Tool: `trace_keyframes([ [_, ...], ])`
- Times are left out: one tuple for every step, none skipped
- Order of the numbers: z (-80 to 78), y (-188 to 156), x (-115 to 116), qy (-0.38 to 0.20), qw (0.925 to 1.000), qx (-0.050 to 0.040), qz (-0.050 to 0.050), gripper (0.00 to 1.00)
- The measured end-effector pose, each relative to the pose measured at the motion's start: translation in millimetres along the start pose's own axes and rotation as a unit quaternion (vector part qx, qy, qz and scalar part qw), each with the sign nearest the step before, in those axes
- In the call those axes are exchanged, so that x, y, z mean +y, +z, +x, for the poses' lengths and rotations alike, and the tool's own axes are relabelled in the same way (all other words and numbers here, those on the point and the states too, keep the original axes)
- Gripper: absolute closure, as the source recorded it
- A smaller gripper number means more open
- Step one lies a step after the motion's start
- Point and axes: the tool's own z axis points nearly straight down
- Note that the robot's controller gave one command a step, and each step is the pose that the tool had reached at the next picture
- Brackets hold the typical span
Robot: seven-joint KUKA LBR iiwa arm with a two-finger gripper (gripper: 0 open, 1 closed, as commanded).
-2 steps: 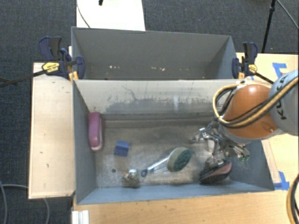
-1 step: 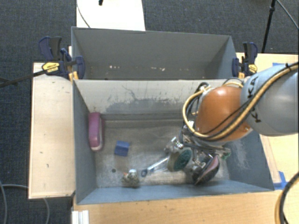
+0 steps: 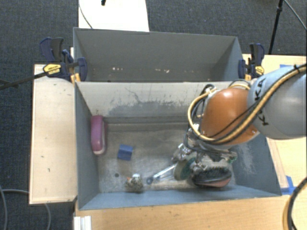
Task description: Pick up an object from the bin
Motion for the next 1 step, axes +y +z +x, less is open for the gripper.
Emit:
trace_keyframes([
  [3.4,-176.5,-15.9,-0.082,0.9967,0.0059,-0.002,1.00],
])
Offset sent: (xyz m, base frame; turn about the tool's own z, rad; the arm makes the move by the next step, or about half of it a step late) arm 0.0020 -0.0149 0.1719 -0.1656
